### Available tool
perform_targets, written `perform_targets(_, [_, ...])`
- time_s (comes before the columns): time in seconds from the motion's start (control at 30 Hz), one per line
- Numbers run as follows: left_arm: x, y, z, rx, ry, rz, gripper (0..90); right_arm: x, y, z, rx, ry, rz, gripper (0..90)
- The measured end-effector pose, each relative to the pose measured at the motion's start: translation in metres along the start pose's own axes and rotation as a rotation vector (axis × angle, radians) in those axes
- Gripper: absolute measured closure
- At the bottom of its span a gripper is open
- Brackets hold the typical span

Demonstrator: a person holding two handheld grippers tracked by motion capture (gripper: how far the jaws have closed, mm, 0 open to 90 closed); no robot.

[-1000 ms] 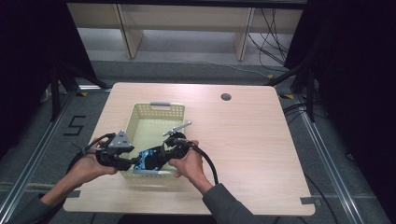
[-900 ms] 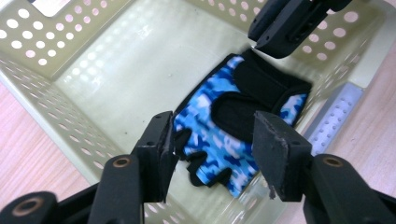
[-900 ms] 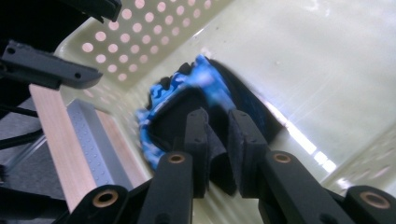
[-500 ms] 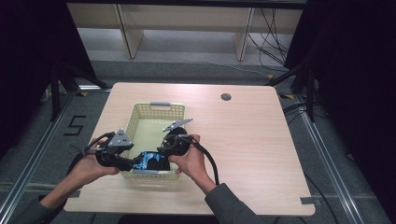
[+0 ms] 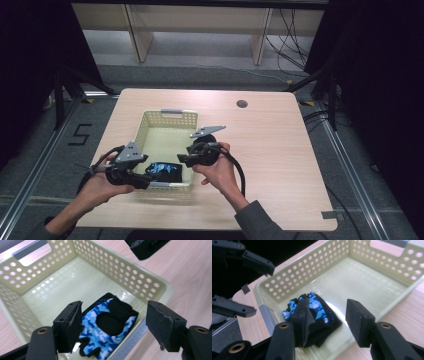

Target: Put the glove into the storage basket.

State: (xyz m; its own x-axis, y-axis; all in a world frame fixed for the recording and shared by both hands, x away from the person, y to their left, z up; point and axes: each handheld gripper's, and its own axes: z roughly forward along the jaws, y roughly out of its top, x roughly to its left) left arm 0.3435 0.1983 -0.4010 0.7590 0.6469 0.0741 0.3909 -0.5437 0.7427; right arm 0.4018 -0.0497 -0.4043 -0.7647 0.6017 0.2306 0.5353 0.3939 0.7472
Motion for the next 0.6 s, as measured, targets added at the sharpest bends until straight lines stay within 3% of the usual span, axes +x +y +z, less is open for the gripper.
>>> perform_targets(0.07, [-0.004, 0.0, 0.001, -0.008, -0.013, -0.023, 28.2, -0.003, -0.002, -0.006, -0.012, -0.016, -0.002, 51.7])
perform_targets(0.2, [-0.013, 0.001, 0.002, -0.02, -0.034, -0.005, 27.8, -0.008, -0.007, -0.019, -0.032, -0.02, 0.009, 47.3])
perform_targets(0.27, [-0.02, 0.001, 0.004, -0.033, -0.046, -0.028, 27.5, -0.009, -0.01, -0.026, -0.044, -0.029, 0.021, 46.0])
perform_targets(0.3, [-0.023, 0.001, 0.005, -0.039, -0.063, -0.013, 26.9, -0.013, -0.013, -0.031, -0.053, -0.028, 0.013, 45.2])
perform_targets(0.6, [-0.039, 0.0, 0.006, -0.07, -0.102, -0.024, 25.6, -0.018, -0.028, -0.048, -0.068, -0.069, 0.002, 43.6])
